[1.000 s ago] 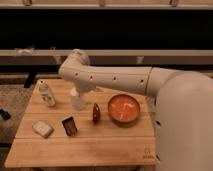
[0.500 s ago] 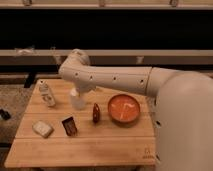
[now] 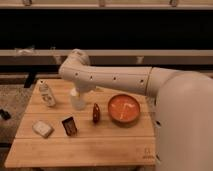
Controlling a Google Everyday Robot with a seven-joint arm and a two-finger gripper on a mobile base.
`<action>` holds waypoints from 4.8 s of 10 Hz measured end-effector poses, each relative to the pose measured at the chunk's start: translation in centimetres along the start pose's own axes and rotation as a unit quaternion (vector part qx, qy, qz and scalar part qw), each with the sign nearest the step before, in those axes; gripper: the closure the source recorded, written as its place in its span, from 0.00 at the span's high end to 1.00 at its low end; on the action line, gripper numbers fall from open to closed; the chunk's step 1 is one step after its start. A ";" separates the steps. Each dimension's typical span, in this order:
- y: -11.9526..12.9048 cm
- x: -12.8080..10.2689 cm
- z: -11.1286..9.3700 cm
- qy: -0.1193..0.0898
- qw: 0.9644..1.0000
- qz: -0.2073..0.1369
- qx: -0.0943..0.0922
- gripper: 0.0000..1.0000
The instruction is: Place the ceramic cup over the eraser
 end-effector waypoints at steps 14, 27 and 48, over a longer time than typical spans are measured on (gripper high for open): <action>5.8 -4.2 2.0 0.012 0.990 -0.120 -0.076 0.80; 7.9 -7.9 8.7 0.055 0.980 -0.139 -0.133 0.80; 8.0 -3.7 0.5 -0.026 0.980 -0.172 -0.101 0.00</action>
